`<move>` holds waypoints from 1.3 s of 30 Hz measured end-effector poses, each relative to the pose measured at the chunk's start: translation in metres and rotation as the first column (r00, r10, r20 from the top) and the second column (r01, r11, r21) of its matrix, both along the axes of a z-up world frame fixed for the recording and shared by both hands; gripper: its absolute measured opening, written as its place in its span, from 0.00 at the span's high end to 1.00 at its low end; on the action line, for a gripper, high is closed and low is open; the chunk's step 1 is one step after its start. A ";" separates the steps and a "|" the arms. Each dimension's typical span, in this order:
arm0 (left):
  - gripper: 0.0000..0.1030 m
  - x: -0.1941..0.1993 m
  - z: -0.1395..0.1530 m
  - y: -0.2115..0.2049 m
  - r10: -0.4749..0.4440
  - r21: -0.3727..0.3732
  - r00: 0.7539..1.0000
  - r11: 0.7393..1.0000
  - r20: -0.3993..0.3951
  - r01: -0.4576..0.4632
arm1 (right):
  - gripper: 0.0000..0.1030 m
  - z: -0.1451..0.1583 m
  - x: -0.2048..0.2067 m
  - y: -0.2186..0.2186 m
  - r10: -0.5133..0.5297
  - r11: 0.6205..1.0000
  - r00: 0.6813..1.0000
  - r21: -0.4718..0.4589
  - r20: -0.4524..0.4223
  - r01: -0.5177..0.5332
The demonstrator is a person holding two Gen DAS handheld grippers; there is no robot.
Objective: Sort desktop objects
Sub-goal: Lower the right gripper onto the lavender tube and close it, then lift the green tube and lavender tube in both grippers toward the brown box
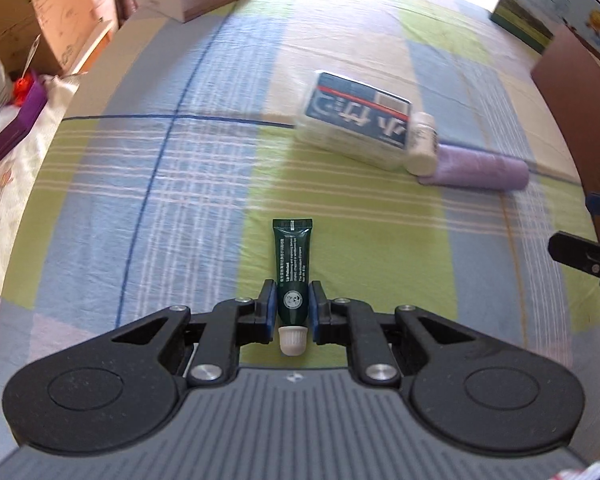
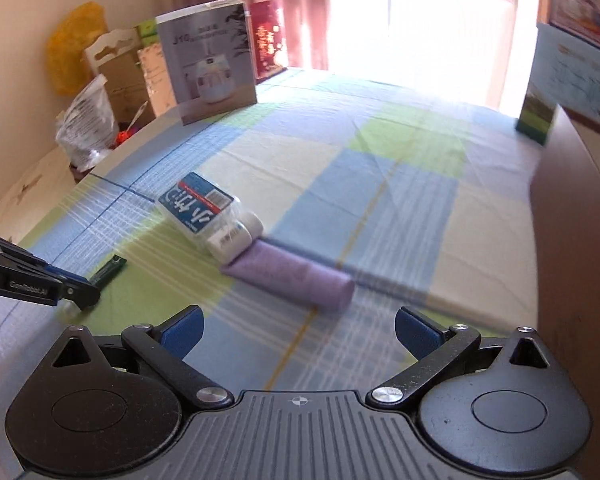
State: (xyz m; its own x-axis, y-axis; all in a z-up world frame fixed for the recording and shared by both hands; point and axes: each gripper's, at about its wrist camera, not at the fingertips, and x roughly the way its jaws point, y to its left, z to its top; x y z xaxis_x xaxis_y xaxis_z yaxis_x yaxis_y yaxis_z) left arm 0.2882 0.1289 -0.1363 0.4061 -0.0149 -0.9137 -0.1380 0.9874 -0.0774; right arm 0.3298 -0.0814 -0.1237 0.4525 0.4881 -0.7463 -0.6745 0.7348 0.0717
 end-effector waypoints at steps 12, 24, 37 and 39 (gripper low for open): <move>0.88 0.010 -0.001 0.003 0.023 -0.002 1.000 1.000 -0.001 -0.023 | 0.52 -0.034 0.030 0.040 0.221 0.965 0.975 -0.151 0.036 -0.213; 0.88 0.012 -0.001 -0.010 -0.012 -0.018 1.000 1.000 -0.006 0.011 | 0.74 -0.027 0.000 0.030 0.189 0.968 0.980 -0.156 -0.069 -0.197; 0.88 -0.017 0.000 -0.050 -0.124 -0.093 0.991 0.988 -0.040 0.120 | 0.73 -0.017 -0.049 -0.010 0.022 0.995 0.976 -0.094 -0.216 -0.043; 0.87 -0.019 0.000 -0.055 -0.135 -0.070 0.990 0.989 -0.042 0.132 | 0.73 -0.019 -0.050 -0.008 0.019 0.994 0.978 -0.097 -0.209 -0.040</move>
State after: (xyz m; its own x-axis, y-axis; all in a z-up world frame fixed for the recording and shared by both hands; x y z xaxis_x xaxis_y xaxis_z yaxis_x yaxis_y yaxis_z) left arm 0.2688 0.0740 -0.1368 0.3539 -0.1280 -0.9265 -0.0101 0.9900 -0.1406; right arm 0.2801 -0.0896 -0.1424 0.2687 0.4173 -0.8681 -0.6744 0.7250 0.1398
